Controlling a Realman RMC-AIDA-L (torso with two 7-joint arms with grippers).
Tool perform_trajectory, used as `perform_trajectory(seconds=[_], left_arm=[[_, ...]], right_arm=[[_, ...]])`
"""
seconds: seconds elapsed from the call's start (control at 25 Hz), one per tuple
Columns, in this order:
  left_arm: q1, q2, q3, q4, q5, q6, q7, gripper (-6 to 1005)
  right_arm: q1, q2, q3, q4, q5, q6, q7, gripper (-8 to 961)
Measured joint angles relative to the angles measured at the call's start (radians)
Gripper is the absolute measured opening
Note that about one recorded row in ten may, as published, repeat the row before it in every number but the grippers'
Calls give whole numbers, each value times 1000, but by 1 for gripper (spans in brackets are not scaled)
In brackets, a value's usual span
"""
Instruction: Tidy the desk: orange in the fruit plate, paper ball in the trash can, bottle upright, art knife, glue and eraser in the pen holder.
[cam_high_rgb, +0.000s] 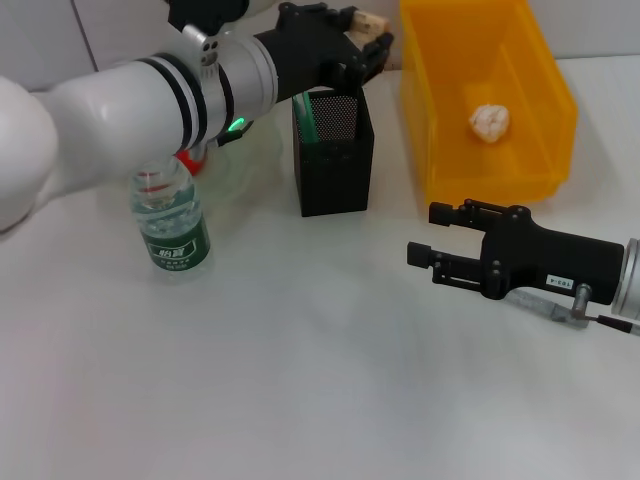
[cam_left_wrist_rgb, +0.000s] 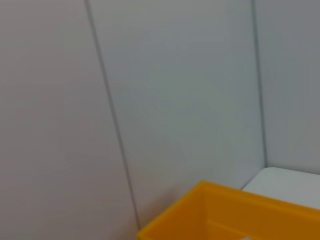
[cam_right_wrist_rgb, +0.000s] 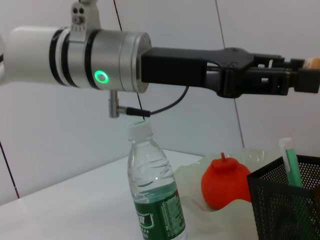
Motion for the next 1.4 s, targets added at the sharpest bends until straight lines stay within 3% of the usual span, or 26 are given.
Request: perform_trajectory(seconds=[0.64, 1.4], left_arm=[[47, 0, 90, -35, -1, -112, -87, 434], [41, 0, 129, -47, 0, -116, -87, 453]], right_arm=[[-6, 0, 0, 3, 0, 2, -12, 693], [-6, 0, 0, 5, 0, 2, -12, 693]])
